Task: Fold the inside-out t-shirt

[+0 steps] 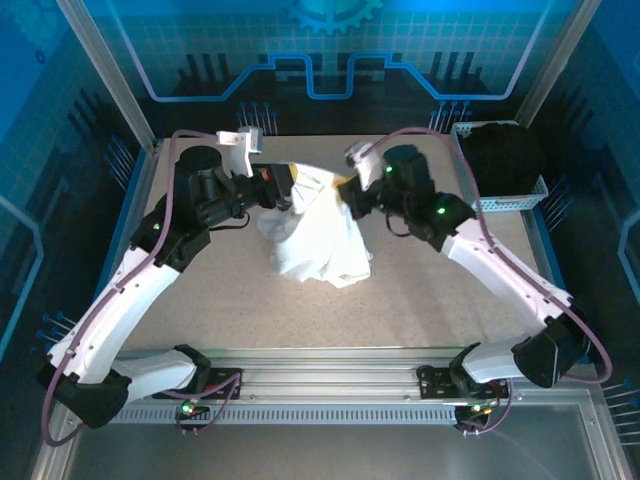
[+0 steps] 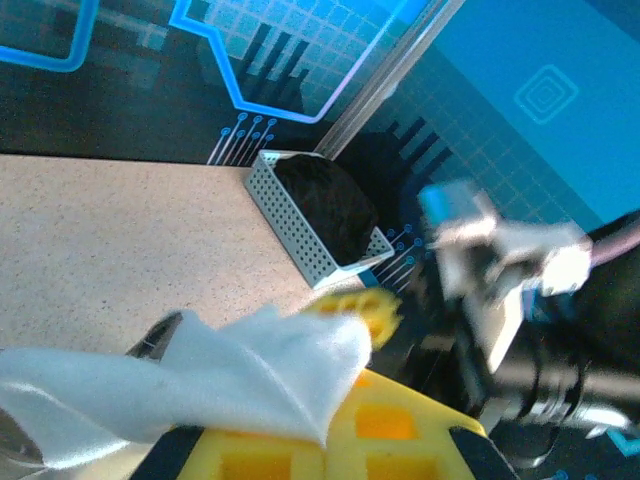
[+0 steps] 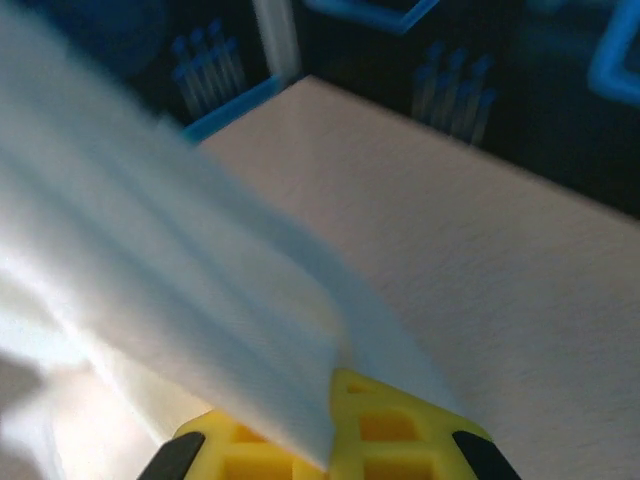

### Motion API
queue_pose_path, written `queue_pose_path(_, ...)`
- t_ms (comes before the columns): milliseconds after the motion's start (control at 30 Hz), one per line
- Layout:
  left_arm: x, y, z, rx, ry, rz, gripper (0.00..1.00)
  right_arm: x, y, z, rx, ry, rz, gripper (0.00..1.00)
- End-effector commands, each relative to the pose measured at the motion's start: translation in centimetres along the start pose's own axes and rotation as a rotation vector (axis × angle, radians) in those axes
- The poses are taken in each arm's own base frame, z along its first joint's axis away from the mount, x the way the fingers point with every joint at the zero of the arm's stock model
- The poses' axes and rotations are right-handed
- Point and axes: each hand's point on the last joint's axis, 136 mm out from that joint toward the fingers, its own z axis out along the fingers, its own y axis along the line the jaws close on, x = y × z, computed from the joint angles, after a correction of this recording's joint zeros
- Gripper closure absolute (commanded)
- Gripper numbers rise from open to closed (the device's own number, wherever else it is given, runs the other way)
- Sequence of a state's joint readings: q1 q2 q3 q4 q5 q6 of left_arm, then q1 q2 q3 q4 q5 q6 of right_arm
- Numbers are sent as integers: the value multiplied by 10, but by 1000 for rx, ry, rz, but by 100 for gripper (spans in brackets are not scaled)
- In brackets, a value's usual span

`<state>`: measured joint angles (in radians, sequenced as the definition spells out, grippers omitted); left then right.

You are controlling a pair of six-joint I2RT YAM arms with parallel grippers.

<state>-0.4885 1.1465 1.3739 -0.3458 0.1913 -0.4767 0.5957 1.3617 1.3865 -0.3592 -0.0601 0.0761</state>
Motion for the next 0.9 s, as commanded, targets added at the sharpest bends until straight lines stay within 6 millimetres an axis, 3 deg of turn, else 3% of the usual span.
queue_pose_path(0, -30, -46, -24, 160, -86, 96, 100, -58, -20, -41, 145, -123, -93, 94)
queue_pose_path(100, -33, -39, -18, 127, -104, 91, 100, -60, -43, -35, 267, -55, -107, 88)
queue_pose_path(233, -35, -13, -8, 3, -121, 87, 100, -23, -79, -25, 442, 117, -92, 81)
queue_pose_path(333, -33, -11, 1, 6, -109, 79, 100, -6, -85, -30, 479, 161, -83, 77)
queue_pose_path(400, -32, -9, 6, 8, -101, 67, 100, -1, -72, -33, 408, 147, -79, 71)
queue_pose_path(633, -27, -7, 17, 20, -77, 42, 100, 17, 29, -30, -131, 17, -40, 51)
queue_pose_path(733, -23, -6, 19, 23, -63, 34, 100, 24, 62, -24, -229, -9, -88, 45)
queue_pose_path(800, -22, -7, 19, 29, -58, 27, 100, 28, 65, -12, -216, -5, -90, 43)
queue_pose_path(867, -21, -8, 17, 34, -59, 26, 100, 35, 55, 6, -161, 34, -79, 46)
